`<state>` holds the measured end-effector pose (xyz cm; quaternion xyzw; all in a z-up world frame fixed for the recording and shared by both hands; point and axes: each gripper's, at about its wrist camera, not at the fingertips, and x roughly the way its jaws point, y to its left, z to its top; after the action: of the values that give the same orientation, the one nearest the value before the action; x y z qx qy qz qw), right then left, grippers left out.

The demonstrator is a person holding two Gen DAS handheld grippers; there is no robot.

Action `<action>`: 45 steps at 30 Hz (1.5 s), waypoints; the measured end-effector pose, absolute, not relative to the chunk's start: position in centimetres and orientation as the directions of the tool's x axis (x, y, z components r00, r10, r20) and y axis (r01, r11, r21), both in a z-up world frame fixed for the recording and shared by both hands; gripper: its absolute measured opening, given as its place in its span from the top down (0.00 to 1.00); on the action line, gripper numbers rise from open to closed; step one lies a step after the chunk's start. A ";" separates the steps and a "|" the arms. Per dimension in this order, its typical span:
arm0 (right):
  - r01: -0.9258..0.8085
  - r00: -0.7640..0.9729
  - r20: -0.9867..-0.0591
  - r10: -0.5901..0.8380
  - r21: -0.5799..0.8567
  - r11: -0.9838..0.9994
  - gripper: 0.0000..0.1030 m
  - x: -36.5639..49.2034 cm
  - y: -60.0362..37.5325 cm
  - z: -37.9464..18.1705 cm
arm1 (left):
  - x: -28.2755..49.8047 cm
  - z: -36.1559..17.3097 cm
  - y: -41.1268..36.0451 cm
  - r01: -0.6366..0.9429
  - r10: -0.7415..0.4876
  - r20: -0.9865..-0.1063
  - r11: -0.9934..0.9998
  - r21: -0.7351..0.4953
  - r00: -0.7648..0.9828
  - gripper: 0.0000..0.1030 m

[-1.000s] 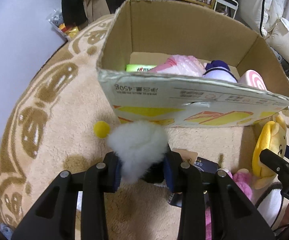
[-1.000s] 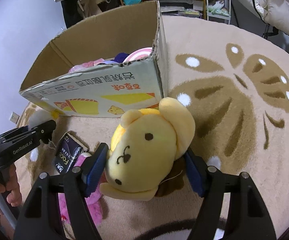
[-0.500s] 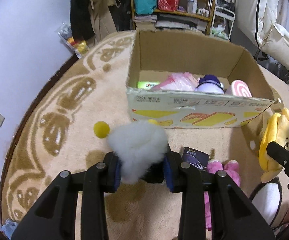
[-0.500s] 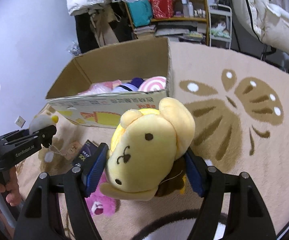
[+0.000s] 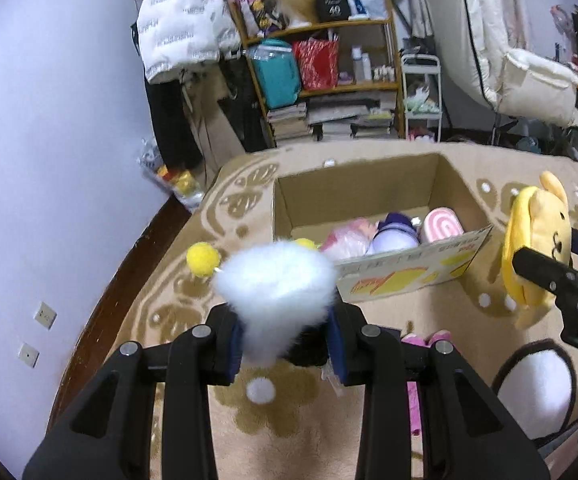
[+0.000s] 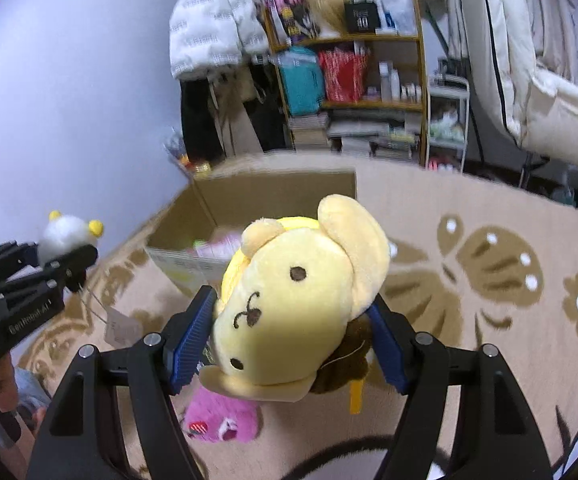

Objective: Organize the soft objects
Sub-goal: 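Lift both held plush items and carry them over the box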

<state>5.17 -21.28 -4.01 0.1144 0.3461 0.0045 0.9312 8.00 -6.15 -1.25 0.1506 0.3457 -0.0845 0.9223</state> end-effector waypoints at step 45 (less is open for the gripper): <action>-0.039 0.834 -0.540 0.115 0.150 0.988 0.25 15.3 -22.3 -1.4 | 20.0 0.3 -7.6 0.337 -0.218 -0.590 0.936 0.098 0.777 0.67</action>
<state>15.32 -22.32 -1.37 0.0666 0.2853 0.0404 0.9553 19.99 -7.56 0.27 0.0994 0.2992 -0.1482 0.9373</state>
